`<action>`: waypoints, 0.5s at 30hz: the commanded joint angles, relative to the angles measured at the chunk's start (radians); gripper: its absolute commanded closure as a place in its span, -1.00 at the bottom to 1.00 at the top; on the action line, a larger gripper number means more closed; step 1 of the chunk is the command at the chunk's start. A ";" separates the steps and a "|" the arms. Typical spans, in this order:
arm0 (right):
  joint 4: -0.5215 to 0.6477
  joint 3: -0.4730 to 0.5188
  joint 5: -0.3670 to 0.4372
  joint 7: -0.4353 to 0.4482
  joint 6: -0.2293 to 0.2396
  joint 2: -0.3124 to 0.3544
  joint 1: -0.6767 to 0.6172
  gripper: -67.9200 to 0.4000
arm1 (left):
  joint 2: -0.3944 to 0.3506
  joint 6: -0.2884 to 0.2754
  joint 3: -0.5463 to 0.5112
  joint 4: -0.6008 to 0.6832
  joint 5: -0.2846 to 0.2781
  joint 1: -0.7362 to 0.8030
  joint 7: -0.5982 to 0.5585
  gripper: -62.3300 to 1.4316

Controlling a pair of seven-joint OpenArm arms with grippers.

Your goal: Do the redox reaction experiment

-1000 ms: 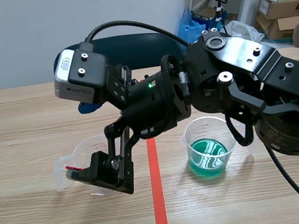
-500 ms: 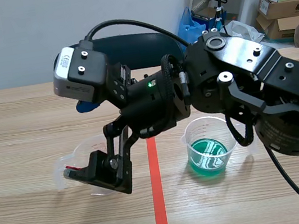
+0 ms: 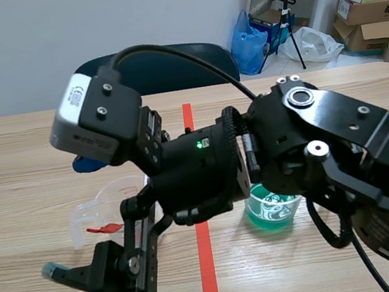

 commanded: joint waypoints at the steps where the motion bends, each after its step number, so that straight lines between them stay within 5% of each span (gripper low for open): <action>1: 0.040 0.042 0.003 0.023 -0.018 0.020 -0.010 -1.00 | 0.010 -0.002 -0.004 0.013 -0.008 -0.010 -0.018 -1.00; 5: 0.090 0.142 0.004 0.047 -0.068 0.034 -0.069 -1.00 | 0.029 -0.002 -0.004 0.013 -0.006 -0.048 -0.014 -1.00; 11: 0.140 0.324 0.003 0.104 -0.213 0.058 -0.156 -1.00 | 0.074 -0.002 -0.004 0.016 -0.006 -0.114 0.004 -1.00; 15: 0.141 0.423 0.004 0.146 -0.234 0.071 -0.208 -1.00 | 0.109 0.014 -0.010 0.061 -0.002 -0.151 0.108 -1.00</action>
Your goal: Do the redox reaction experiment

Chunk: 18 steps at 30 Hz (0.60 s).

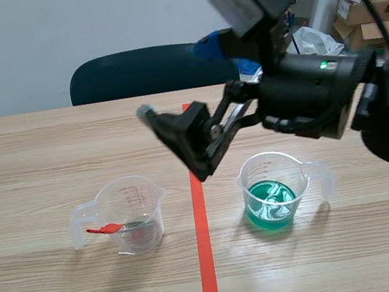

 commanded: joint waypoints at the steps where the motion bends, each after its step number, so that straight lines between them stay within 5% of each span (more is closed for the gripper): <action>1: 0.010 0.009 0.011 0.018 -0.009 0.017 -0.013 -1.00 | 0.020 0.007 -0.014 0.050 -0.001 -0.006 0.008 -1.00; 18: 0.293 0.216 0.011 0.030 -0.185 0.095 -0.391 -1.00 | 0.236 0.000 -0.137 0.435 0.021 -0.223 0.570 -1.00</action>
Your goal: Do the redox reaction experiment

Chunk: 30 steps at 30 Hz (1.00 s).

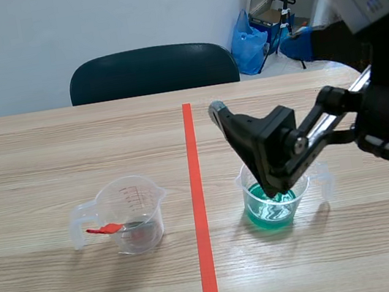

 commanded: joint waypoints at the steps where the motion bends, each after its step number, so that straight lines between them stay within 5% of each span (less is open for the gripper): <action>1: 0.025 0.013 0.010 0.035 -0.008 0.016 -0.023 -1.00 | -0.002 -0.001 -0.003 0.017 -0.010 -0.017 0.029 -1.00; 19: 0.049 0.048 0.006 0.055 -0.024 0.015 -0.111 -1.00 | -0.012 -0.002 -0.003 0.373 -0.022 -0.104 0.352 -1.00; 25: 0.049 0.048 0.006 0.055 -0.024 0.015 -0.111 -1.00 | -0.033 -0.072 0.021 0.454 -0.022 -0.104 0.408 -1.00; 30: 0.049 0.048 0.006 0.055 -0.024 0.015 -0.111 -1.00 | -0.087 -0.072 0.050 0.455 -0.028 -0.101 0.437 -1.00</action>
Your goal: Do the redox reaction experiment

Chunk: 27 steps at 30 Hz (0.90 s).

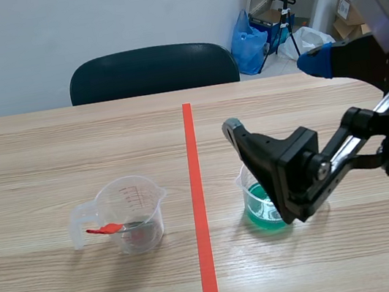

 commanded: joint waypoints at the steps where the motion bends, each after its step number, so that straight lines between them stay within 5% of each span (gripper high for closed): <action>1: 0.005 0.006 0.006 0.016 -0.004 0.005 0.015 -1.00 | -0.011 0.006 -0.005 -0.006 -0.037 0.010 0.006 -1.00; 27: 0.005 0.006 -0.011 -0.024 -0.004 0.005 0.015 -1.00 | -0.023 0.006 -0.005 -0.006 -0.058 0.011 0.024 -1.00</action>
